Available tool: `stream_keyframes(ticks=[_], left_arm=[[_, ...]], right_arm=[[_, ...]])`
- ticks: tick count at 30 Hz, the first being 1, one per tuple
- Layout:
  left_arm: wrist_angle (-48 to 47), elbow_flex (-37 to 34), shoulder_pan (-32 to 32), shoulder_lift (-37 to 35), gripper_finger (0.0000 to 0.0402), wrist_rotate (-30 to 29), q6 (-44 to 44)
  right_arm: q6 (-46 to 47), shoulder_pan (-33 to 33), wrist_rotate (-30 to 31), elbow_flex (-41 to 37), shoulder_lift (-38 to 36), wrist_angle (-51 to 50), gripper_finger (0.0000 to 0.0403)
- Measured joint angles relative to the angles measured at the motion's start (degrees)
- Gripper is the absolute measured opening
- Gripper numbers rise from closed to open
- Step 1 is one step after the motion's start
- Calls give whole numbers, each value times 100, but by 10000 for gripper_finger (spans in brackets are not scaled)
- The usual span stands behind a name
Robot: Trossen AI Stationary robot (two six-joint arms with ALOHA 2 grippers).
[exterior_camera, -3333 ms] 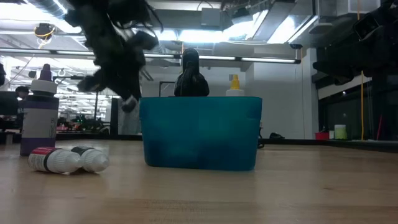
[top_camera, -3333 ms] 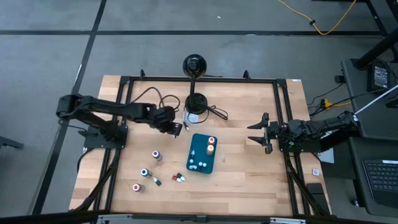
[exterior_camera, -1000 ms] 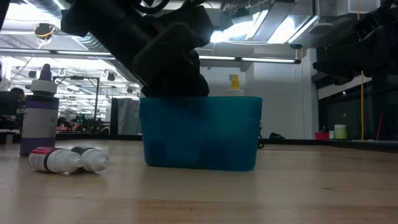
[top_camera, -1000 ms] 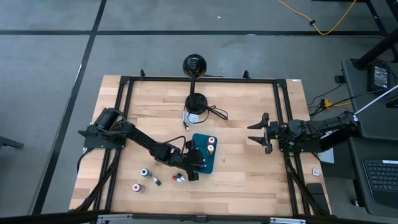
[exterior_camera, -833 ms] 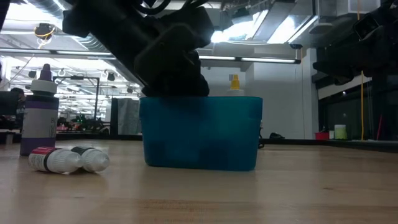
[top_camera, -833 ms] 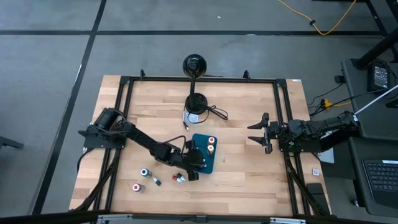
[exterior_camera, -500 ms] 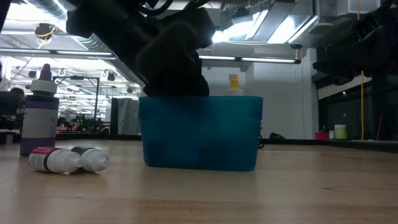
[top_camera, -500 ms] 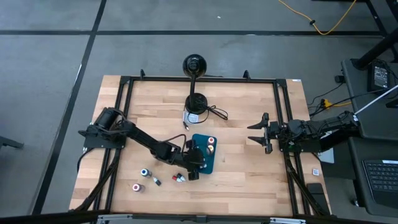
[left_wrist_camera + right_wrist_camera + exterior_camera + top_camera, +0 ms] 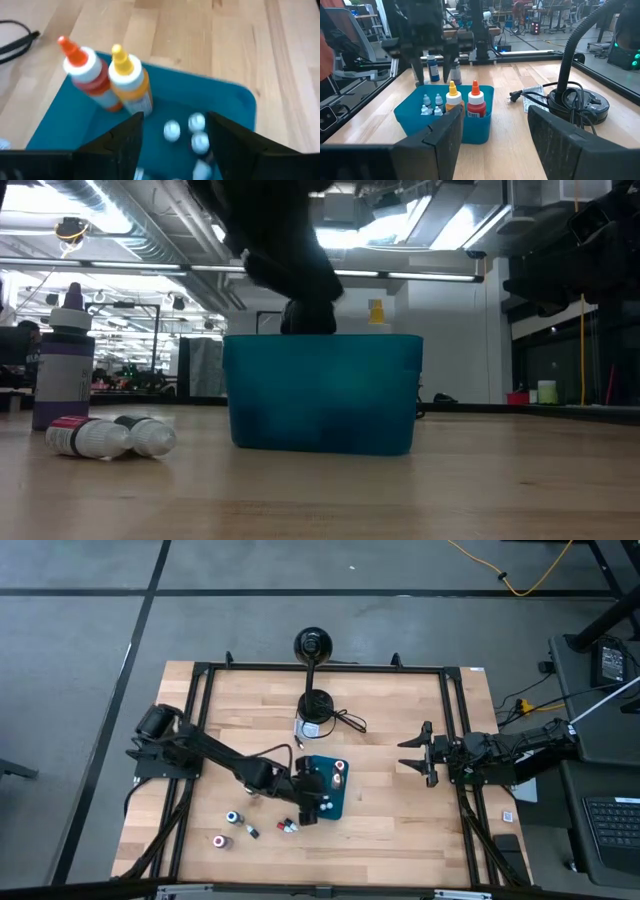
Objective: Pick & Place food coloring
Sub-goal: Put the red small food coloring bottle into the bin
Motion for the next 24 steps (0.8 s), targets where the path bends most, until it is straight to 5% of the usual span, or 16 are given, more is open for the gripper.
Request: stream_keyframes(ticks=[11,24], left_arm=[[-2249,19,-85,-861,262,1094,-318],[-4519,785,-87,-999,263,2176,-3207]], right_arm=[[0,-1,-1,0,0,1,223],[0,0,0,0,0,2,223]])
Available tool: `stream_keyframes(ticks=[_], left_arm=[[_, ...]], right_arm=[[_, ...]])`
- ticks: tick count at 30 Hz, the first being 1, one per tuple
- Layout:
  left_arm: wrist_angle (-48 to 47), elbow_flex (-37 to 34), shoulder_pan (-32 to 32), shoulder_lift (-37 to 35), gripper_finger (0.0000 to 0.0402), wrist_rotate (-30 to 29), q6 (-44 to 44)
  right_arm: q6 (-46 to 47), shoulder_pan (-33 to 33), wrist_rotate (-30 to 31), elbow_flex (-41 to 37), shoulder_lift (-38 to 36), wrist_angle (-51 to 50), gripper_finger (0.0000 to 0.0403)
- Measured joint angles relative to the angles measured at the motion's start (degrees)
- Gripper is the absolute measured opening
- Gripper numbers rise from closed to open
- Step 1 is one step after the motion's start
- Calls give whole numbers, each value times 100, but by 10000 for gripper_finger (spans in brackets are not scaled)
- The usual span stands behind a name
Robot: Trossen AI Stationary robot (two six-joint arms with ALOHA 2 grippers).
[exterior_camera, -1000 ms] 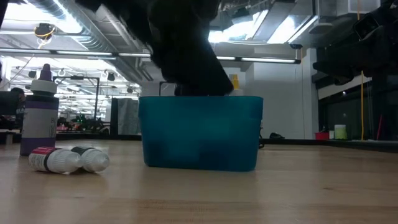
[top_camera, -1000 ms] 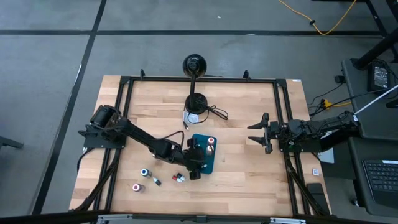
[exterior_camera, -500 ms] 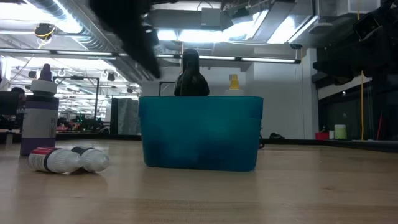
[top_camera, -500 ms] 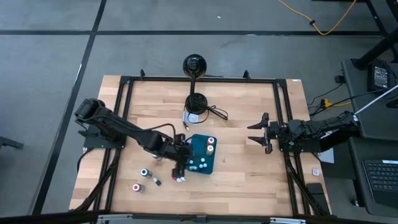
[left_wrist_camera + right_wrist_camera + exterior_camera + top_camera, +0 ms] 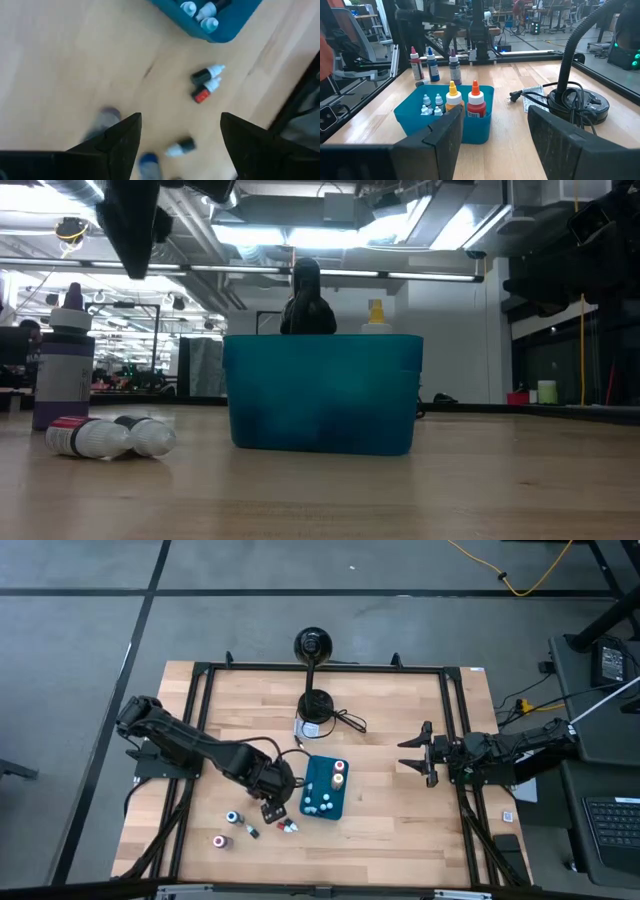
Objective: Pick & Place food coloring
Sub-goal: Put the red small food coloring bottle into the bin
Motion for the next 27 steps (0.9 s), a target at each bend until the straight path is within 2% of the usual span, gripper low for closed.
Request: stream_keyframes(ticks=[6,10,17,24,27], left_arm=[[-11,213,0,3,263,323,-1486],[176,243,4,47,262,605,-1559],[471,377,-27,399,261,996,-223],[394,485,-121,657,262,1007,1531],[107,495,-289,821,261,1008,1975]], right_arm=[[-2,-2,0,0,-2,-1,223],[0,-2,0,0,0,0,223],[0,0,0,0,-2,2,223],[0,0,-2,0,-1,0,223],[0,-2,-2,0,-1,0,223]])
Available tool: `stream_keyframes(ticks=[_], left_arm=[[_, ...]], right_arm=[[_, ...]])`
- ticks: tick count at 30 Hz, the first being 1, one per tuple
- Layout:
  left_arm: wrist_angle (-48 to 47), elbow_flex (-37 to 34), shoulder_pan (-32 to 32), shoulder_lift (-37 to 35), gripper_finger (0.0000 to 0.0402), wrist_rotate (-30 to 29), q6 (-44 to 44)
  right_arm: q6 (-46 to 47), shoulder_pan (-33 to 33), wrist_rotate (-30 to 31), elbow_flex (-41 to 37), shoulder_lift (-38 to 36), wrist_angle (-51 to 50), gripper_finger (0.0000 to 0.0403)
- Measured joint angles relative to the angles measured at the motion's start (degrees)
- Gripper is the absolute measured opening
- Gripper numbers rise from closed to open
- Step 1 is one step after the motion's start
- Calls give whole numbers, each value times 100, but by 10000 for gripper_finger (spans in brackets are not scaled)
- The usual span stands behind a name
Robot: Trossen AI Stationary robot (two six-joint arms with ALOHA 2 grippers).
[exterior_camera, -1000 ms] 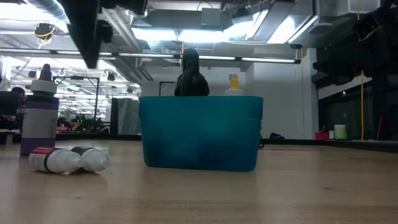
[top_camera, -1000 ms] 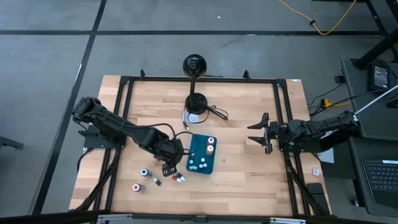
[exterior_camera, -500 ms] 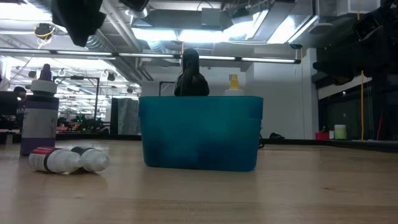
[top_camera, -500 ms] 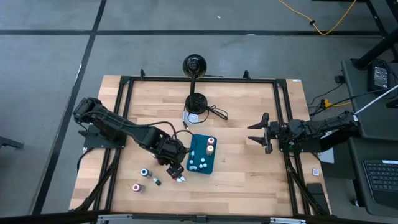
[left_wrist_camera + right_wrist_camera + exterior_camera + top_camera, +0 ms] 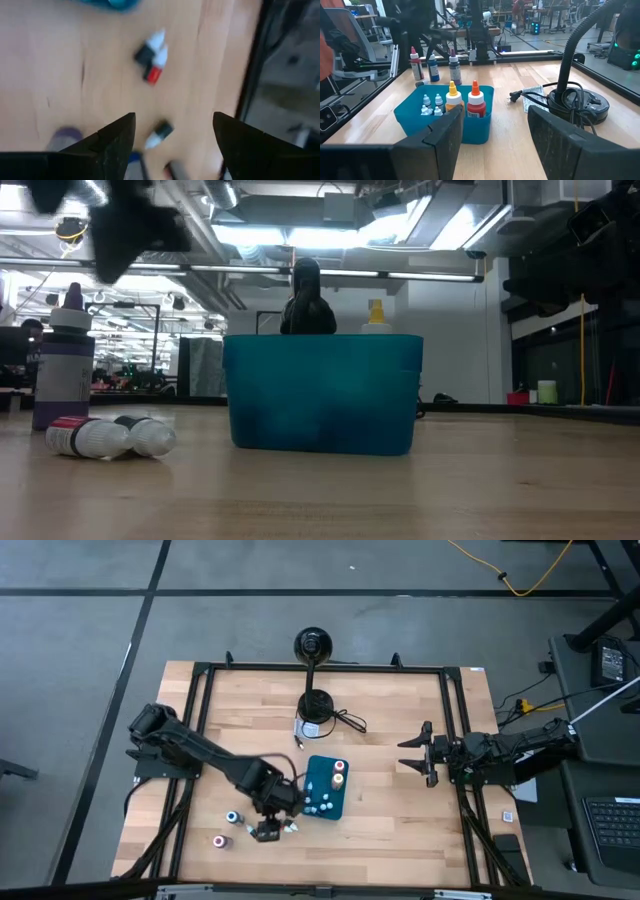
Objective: Pick & Place food coloring
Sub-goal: Put the red small food coloring bottle into the bin
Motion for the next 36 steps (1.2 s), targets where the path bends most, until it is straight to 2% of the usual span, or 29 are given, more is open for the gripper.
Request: stream_keyframes(ticks=[4,7,10,16,27,36], left_arm=[[-707,120,-225,354,258,-63,390],[-1126,353,-415,612,257,-436,699],[-1229,591,-628,862,258,-691,957],[-1253,1429,-922,1445,255,-708,1347],[-2355,3372,-975,2772,253,-653,1628],[-2984,4187,-804,3674,253,-668,2077]], right_arm=[[0,0,1,0,1,-1,223],[0,2,0,0,-1,0,223],[0,0,0,0,1,-1,223],[0,0,0,0,-1,-2,223],[0,1,1,0,1,-1,223],[0,0,0,0,0,-2,223]])
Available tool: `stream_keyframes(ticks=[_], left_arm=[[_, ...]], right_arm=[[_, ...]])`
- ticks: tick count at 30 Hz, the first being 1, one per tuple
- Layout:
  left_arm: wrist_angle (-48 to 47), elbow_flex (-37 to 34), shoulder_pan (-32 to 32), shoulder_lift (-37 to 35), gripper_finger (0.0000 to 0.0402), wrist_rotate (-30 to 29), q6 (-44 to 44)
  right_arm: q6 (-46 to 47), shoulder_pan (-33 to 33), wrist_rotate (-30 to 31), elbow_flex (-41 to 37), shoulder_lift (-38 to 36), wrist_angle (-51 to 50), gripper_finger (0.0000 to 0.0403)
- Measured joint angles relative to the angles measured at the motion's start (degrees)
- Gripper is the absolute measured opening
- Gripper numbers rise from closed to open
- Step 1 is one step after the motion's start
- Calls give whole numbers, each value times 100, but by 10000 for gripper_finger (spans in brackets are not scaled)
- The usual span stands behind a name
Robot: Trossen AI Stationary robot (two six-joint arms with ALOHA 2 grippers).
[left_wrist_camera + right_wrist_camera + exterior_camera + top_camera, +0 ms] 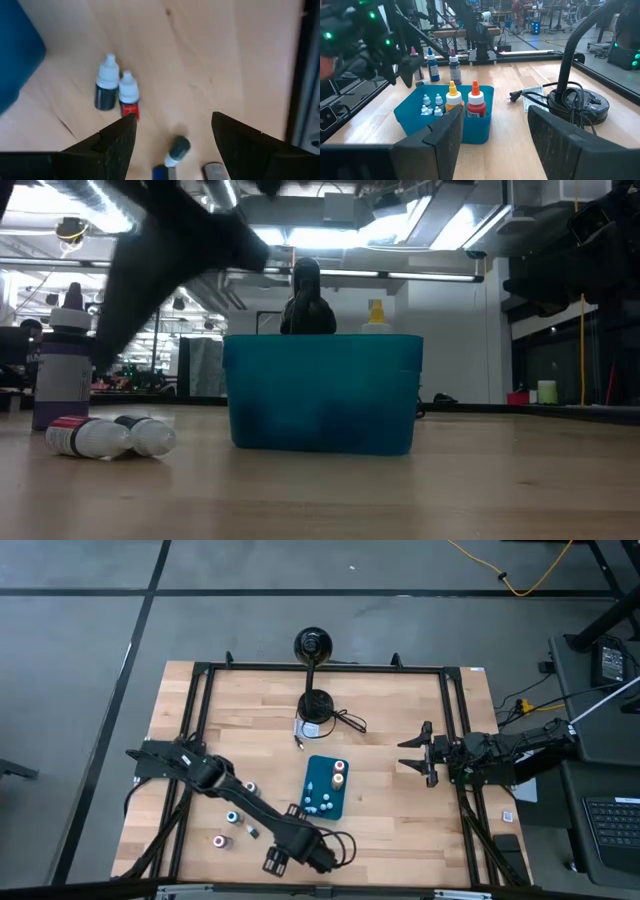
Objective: Pick & Place food coloring
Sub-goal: Put the red small food coloring bottle into the bin
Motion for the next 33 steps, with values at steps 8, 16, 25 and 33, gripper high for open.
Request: stream_keyframes(ticks=[8,16,25,33], left_arm=[[-122,409,8,479,253,-255,345],[1,424,-33,486,253,-617,358],[18,356,-88,486,253,-702,313],[5,45,-108,490,253,-842,440]], right_arm=[[0,-1,2,-1,1,0,223],[0,0,2,-1,0,1,223],[0,1,2,0,1,1,223],[0,1,2,0,-1,0,223]])
